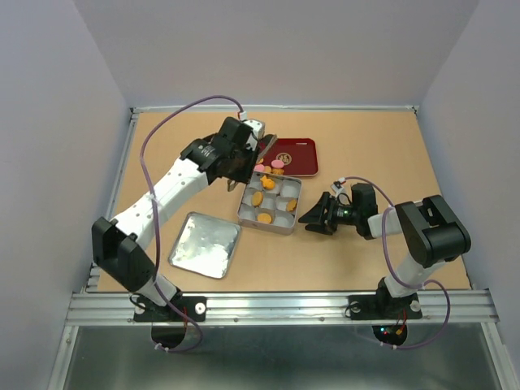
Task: Pack the cookies
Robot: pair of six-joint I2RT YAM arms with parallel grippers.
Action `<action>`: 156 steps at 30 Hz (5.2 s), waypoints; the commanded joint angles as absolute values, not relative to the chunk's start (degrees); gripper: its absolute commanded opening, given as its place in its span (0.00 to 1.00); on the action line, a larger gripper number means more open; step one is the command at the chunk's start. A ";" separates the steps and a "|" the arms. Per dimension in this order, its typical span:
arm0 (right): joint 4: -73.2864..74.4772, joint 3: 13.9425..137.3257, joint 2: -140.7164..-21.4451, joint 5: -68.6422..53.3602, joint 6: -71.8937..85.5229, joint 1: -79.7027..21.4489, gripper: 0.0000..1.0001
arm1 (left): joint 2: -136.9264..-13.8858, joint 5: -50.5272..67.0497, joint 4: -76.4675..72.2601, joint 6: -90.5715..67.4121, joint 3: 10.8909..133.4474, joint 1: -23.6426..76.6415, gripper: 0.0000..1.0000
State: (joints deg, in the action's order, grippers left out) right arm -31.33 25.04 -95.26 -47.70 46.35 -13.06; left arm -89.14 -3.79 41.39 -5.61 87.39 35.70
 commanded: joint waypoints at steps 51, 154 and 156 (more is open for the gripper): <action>-25.14 23.91 -98.96 -42.71 43.59 -11.87 0.70 | -70.05 4.40 38.06 -18.72 57.13 45.26 0.36; 6.24 33.58 -61.35 -22.94 33.13 -11.69 0.75 | -96.92 -2.72 13.10 -12.13 70.39 18.46 0.52; 6.15 32.79 -60.21 -23.03 33.83 -11.69 0.75 | -99.13 -3.16 12.31 -12.13 71.27 18.37 0.52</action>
State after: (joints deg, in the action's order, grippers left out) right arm 6.94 33.36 -62.78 -23.86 33.85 -11.97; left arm -97.45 -2.63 16.75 -12.08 67.16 18.26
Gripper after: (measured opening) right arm 0.749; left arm 0.523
